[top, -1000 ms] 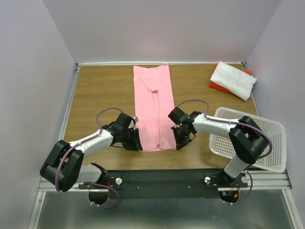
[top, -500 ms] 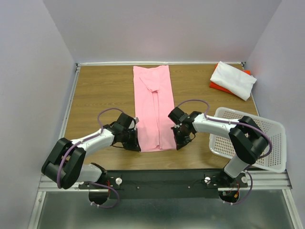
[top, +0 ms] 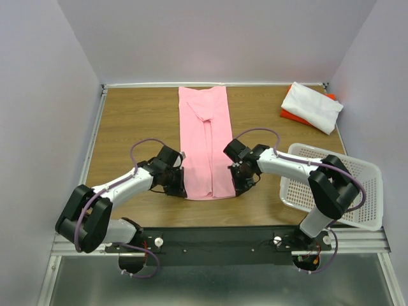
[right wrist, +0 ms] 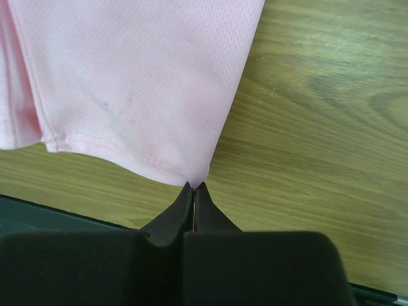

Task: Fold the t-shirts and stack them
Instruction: Fold the tshirt

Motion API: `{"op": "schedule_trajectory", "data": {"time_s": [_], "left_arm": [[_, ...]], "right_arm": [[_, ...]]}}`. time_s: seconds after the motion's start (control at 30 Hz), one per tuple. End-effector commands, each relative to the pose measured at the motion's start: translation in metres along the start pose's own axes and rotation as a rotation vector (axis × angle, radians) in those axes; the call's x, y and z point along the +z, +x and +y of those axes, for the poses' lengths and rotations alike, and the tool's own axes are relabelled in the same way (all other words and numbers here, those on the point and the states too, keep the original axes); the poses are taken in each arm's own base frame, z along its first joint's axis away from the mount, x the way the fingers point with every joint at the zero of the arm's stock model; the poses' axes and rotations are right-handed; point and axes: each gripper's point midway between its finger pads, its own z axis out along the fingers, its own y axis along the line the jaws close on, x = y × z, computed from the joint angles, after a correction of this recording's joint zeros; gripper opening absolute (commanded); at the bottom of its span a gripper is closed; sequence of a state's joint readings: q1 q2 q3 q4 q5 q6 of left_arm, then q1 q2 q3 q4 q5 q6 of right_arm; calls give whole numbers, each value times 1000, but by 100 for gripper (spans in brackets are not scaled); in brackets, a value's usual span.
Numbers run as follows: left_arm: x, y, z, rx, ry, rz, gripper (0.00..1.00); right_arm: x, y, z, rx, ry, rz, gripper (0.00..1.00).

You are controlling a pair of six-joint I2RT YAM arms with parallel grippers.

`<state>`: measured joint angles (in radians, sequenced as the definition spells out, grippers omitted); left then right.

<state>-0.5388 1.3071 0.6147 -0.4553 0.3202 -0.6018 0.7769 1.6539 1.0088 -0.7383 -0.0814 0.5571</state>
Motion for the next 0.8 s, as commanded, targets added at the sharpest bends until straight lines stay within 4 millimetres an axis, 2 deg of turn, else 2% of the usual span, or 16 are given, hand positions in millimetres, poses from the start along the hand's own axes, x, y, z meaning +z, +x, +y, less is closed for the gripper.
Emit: {"op": "schedule_trajectory", "data": {"time_s": [0.0, 0.1, 0.13, 0.17, 0.43, 0.53, 0.63, 0.77], "left_arm": [[-13, -19, -6, 42, -33, -61, 0], [-19, -29, -10, 54, -43, -78, 0], [-22, -36, -12, 62, -45, -93, 0], [-23, -36, -12, 62, -54, -91, 0], [-39, -70, -15, 86, -95, -160, 0], [-39, -82, -17, 105, -98, -166, 0], [-39, -96, -20, 133, -90, -179, 0], [-36, -114, -22, 148, -89, -186, 0]], "right_arm": [[-19, -15, -2, 11, 38, -53, 1], [-27, -24, 1, 9, 46, -72, 0], [-29, -28, -4, 12, 76, -86, 0], [-35, -37, -2, 7, 79, -112, 1], [-47, -66, -7, 14, 146, -165, 0], [-50, -76, -11, 22, 161, -183, 0], [-57, -97, -10, 16, 165, -220, 0], [-53, -117, -13, 7, 189, -231, 0]]}}
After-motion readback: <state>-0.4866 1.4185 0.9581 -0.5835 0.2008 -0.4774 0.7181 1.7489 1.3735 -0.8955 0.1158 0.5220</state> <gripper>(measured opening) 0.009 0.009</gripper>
